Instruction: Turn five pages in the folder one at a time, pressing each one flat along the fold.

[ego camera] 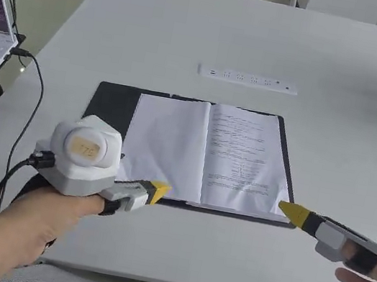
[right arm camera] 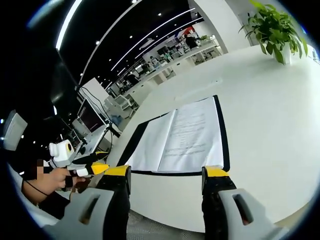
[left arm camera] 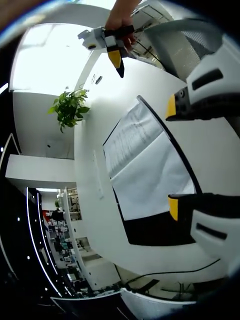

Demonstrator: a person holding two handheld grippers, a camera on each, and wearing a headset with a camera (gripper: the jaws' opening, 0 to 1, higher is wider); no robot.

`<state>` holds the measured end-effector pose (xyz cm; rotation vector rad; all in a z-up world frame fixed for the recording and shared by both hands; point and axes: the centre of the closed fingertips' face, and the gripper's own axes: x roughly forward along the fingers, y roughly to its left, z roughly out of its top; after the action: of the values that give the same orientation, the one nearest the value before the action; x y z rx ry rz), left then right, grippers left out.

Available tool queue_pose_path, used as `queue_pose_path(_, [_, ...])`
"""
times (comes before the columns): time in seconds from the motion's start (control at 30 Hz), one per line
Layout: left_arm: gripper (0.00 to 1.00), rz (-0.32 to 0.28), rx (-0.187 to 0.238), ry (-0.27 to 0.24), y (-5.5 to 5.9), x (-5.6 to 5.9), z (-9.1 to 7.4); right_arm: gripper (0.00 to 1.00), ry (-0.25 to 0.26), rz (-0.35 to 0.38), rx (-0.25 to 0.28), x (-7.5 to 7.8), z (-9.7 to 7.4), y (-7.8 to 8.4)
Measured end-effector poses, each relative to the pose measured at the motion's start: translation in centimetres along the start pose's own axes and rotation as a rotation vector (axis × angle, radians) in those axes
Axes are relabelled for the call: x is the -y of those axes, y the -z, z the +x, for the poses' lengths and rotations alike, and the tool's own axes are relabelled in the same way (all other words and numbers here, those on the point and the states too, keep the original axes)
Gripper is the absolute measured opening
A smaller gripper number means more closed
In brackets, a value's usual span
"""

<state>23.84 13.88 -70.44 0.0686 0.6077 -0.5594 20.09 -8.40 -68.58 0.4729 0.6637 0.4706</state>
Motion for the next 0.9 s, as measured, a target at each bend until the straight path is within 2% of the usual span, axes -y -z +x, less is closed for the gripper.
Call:
queue_pose_path(0.07, [0.57, 0.034, -0.021, 0.003, 0.4, 0.2, 1.3, 0.55, 0.003, -0.006, 0.000, 0.3, 0.3, 0.1])
queue_pose_path(0.27, [0.56, 0.045, -0.038, 0.010, 0.8, 1.3, 4.5, 0.53, -0.004, 0.005, 0.014, 0.8, 1.0, 0.3])
queue_pose_path(0.4, [0.56, 0.060, -0.032, 0.034, 0.4, 2.9, 7.1, 0.52, -0.004, 0.029, 0.027, 1.2, 1.4, 0.4])
queue_pose_path(0.63, [0.58, 0.077, -0.024, 0.079, -0.4, 6.5, 11.5, 0.49, 0.001, 0.048, 0.037, 1.9, 1.9, 0.6])
queue_pose_path(0.83, [0.60, 0.091, -0.017, 0.081, -0.4, 8.4, 14.2, 0.48, 0.010, 0.047, 0.047, 2.8, 2.5, 0.7])
queue_pose_path(0.9, [0.61, 0.099, -0.027, 0.082, -0.1, 8.9, 14.9, 0.47, 0.010, 0.055, 0.043, 3.0, 2.7, 0.8])
